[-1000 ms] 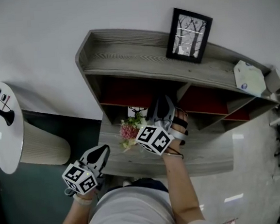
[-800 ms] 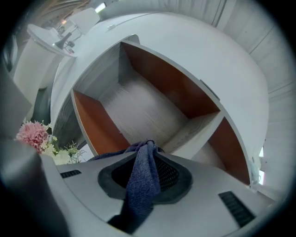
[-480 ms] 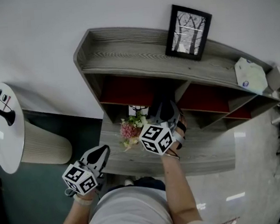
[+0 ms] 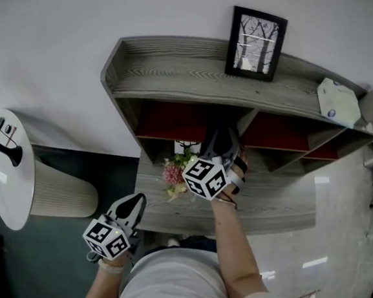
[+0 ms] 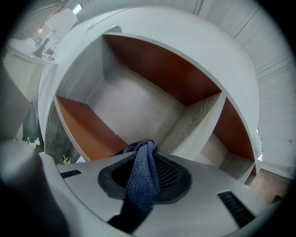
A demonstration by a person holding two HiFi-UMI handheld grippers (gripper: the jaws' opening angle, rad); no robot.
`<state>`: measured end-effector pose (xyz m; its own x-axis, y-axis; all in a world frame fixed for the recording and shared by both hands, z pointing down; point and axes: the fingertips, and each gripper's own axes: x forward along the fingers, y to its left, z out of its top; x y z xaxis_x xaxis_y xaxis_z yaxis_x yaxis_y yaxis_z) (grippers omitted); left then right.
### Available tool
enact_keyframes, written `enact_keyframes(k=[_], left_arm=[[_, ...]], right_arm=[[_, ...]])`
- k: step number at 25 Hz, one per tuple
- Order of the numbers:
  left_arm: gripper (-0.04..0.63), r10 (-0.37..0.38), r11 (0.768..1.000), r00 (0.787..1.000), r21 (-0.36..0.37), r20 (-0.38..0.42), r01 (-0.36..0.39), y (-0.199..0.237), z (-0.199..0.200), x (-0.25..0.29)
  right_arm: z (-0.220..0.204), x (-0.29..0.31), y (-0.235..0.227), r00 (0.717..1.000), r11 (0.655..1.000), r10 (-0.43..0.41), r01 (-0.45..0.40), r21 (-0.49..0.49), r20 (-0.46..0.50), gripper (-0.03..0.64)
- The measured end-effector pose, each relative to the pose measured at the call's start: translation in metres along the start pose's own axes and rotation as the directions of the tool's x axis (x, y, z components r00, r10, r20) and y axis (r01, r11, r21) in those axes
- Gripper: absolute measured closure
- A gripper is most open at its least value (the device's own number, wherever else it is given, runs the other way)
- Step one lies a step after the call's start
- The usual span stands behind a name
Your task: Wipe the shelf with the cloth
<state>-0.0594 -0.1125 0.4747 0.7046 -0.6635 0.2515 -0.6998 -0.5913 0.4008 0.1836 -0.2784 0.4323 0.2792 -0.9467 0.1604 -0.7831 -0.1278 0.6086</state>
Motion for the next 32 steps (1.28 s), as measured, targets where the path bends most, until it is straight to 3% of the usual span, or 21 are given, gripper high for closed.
enact_keyframes(k=[8,15,22,28,32], left_arm=[[0.578,-0.003,1.0,1.0,-0.003,0.009,0.003,0.003,0.005,0.003],[0.578,-0.011,1.0,1.0,-0.003,0.014,0.011,0.004,0.008,0.005],[0.578,-0.012,1.0,1.0,-0.001,0.01,0.012,0.003,0.007,0.005],[0.578,-0.002,1.0,1.0,-0.004,0.002,0.002,0.004,0.005,0.003],[0.578,-0.001,1.0,1.0,-0.005,0.004,0.001,0.004,0.005,0.003]], right_arm=[[0.056,-0.017,-0.048,0.983,0.989,-0.145,0.145,0.009,0.114,0.545],[0.093,-0.03,-0.08,0.961,0.977,-0.211,0.199,0.08,0.178,0.545],[0.091,-0.015,-0.07,0.968,0.978,-0.202,0.191,0.08,0.152,0.545],[0.088,-0.006,-0.067,0.956,0.964,-0.267,0.263,0.047,0.122,0.545],[0.076,-0.002,-0.058,0.959,0.964,-0.267,0.265,0.025,0.1,0.545]])
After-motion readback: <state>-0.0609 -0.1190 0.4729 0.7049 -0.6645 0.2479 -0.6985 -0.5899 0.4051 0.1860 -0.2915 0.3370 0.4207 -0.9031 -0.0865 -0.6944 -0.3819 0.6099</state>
